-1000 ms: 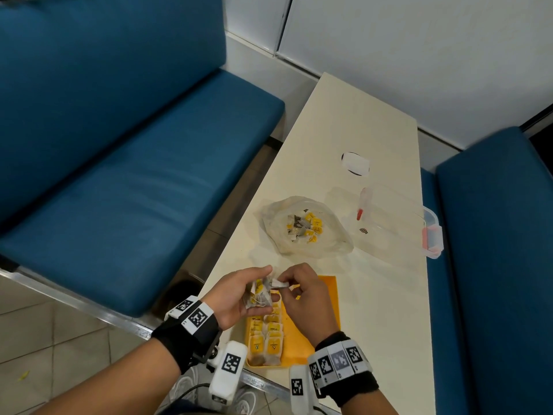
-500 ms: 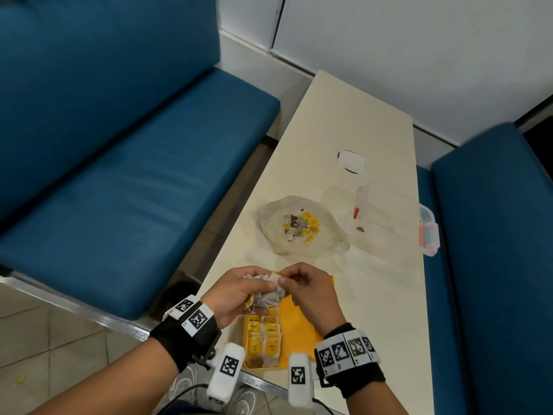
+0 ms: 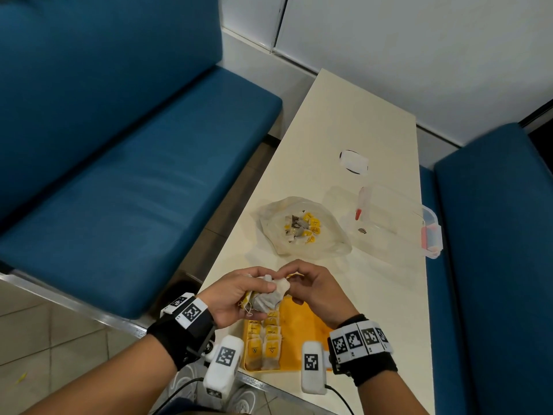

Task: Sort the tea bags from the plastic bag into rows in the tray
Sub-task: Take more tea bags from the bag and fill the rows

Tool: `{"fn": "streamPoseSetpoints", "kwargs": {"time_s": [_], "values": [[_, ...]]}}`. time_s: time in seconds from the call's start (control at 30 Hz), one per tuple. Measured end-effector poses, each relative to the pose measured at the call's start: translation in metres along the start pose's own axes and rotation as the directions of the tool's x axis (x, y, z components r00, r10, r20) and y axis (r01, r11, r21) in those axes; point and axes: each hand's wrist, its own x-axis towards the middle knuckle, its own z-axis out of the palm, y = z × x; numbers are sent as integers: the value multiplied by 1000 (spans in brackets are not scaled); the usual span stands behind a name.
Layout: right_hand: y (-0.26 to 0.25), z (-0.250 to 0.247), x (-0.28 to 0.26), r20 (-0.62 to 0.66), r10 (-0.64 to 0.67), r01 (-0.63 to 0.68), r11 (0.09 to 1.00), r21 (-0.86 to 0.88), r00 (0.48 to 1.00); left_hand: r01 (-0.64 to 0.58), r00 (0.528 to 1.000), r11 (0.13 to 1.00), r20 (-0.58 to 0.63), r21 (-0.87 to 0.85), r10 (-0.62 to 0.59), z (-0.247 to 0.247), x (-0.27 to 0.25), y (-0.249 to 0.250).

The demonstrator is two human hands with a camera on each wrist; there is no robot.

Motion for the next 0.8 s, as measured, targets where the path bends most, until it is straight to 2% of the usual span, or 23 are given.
{"fn": "streamPoseSetpoints", "kwargs": {"time_s": [0.1,0.2,0.27,0.33,0.37,0.53,0.67,0.8], "values": [[-2,-4,1,-52,-21,21,1000,-6,998,-6,1000,1000,0,-2,6,0,0,2],[-7,-13,1,-110,7,-13,998,-59,994,-11,998,1000,-58,2,11,-4,2,4],[-7,-23,2,-136,0,-39,958,-284,991,-15,996,1000,-90,-6,14,-7,4,5],[-5,-29,4,-122,-16,-58,817,-574,992,-18,994,1000,-108,-7,17,-10,5,5],[-2,-31,3,-132,-14,-73,773,-631,991,-18,993,1000,-114,-3,18,-11,5,5],[18,-38,-4,-260,118,-235,845,-481,958,-26,992,999,-124,20,29,-11,7,5],[35,-39,-4,-281,175,-287,855,-432,944,-29,990,999,-134,41,34,-11,8,3],[58,-38,1,-246,269,-345,866,-361,931,-27,989,998,-143,59,35,-11,10,1]]}}
